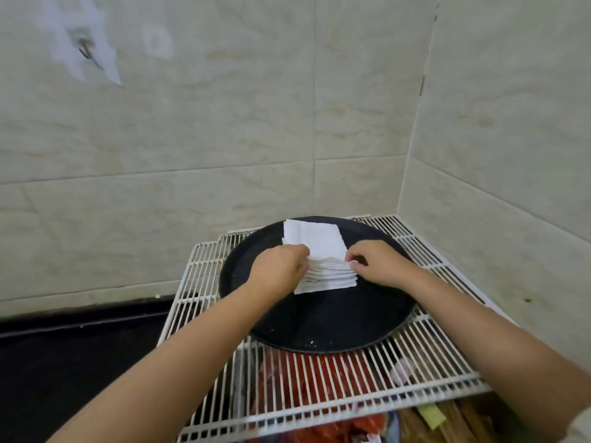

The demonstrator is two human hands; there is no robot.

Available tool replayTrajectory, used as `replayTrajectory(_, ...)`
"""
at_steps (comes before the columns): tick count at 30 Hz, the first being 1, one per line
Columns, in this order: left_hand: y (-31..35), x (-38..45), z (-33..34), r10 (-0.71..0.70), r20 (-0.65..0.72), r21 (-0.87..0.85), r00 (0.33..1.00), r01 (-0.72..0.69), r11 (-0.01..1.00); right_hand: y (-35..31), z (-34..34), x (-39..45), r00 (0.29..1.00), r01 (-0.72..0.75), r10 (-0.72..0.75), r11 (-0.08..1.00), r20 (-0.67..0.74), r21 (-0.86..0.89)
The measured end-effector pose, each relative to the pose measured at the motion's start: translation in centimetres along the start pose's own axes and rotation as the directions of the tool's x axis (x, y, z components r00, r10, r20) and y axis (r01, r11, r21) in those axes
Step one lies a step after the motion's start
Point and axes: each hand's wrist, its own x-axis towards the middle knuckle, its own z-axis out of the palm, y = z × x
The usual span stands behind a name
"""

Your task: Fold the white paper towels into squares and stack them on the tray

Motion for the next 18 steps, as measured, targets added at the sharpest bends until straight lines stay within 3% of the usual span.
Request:
replayTrajectory(3, -0.2, -0.2, 0.2, 0.014, 0.055, 0.023, 0.998, -0.015, 1.0, -0.8, -0.4, -0.3, 0.999, -0.035, 0.037, 0.998, 0.029, -0.06)
replayTrajectory(6, -1.2, -1.2, -0.7, -0.012, 0.021, 0.027, 1.0, 0.012, 1.0, -3.0, -1.4, -0.5, 0.998, -0.053, 0.058, 0.99, 0.039, -0.129)
replayTrajectory(11, -7.9, -5.8, -4.1, -0.278, -0.025, 0.127, 0.96, 0.279, 0.952, -11.3, -2.2, 0.0, 0.998, 0.069, -0.068, 0.981, 0.012, -0.184)
replayTrajectory(18, -19.3, -21.3, -10.1, -0.547, -0.055, 0.144, 0.836, 0.548, 0.824, -29.7, 2.6, 0.3, 0.946, 0.313, -0.281, 0.922, 0.163, -0.23)
